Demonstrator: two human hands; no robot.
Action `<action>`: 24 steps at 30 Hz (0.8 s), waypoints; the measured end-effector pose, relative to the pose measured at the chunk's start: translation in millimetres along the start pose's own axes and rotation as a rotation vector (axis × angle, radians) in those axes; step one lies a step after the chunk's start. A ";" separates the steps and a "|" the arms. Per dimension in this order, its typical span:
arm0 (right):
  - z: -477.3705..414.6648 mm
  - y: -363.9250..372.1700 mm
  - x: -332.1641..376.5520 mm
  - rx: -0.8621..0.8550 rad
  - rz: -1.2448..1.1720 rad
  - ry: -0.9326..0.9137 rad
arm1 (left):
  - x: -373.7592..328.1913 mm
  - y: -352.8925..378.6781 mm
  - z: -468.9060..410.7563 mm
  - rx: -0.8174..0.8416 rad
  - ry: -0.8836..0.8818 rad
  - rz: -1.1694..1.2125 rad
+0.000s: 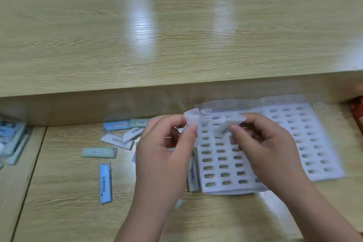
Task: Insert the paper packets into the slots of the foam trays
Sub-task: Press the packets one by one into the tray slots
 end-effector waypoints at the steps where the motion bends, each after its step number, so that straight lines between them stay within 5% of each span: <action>1: -4.8 1.2 -1.2 -0.003 -0.002 -0.028 | 2.1 8.1 -2.5 0.003 -0.020 0.037; 17: -22.5 28.8 -2.7 -0.068 0.343 -0.279 | 1.6 32.8 -1.8 0.164 0.288 -0.529; 24: -22.1 35.2 -6.2 -0.030 0.375 -0.268 | 4.7 30.7 -1.7 0.170 0.334 -0.517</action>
Point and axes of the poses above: each hand's wrist, its own z-axis away from the middle knuckle, its own y-axis out of the palm, x = y × z, the point moved 7 cm from there along -z, towards the middle knuckle, and after that the axes turned 13 degrees about y, right-handed, at the moved point
